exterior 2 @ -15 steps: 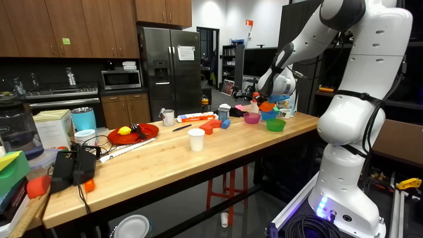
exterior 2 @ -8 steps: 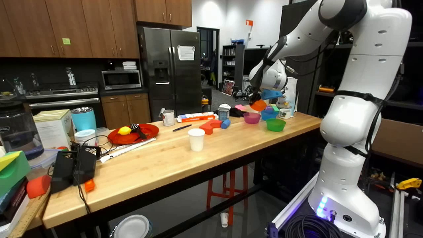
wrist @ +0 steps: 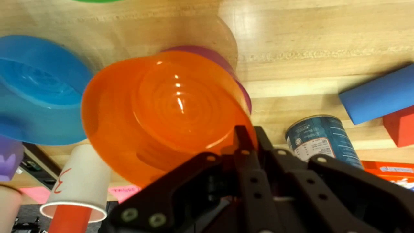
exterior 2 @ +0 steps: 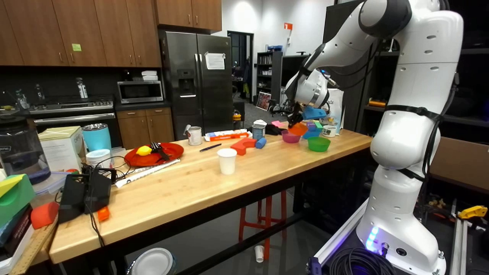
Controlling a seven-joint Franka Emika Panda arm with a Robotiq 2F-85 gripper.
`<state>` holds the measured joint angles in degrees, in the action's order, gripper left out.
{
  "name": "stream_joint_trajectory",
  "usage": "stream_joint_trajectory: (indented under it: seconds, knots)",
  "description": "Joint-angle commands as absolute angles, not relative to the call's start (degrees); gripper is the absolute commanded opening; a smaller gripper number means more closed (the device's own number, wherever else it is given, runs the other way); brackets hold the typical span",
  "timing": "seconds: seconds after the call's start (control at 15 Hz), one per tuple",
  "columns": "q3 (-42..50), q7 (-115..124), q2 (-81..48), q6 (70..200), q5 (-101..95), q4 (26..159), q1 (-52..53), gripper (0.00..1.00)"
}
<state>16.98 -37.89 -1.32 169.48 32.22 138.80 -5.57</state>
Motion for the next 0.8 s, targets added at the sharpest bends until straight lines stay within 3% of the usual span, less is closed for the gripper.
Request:
stream_joint_trajectory:
  seconds: [0.0, 0.53, 0.73]
  knots:
    - [17.6, -39.5, -3.4, 168.4, 32.0, 137.1, -6.5, 0.40]
    - [17.1, -38.8, -5.2, 168.2, 32.5, 136.5, -6.7, 0.93]
    - [16.9, -38.7, -5.4, 168.0, 32.8, 136.6, -6.6, 1.00]
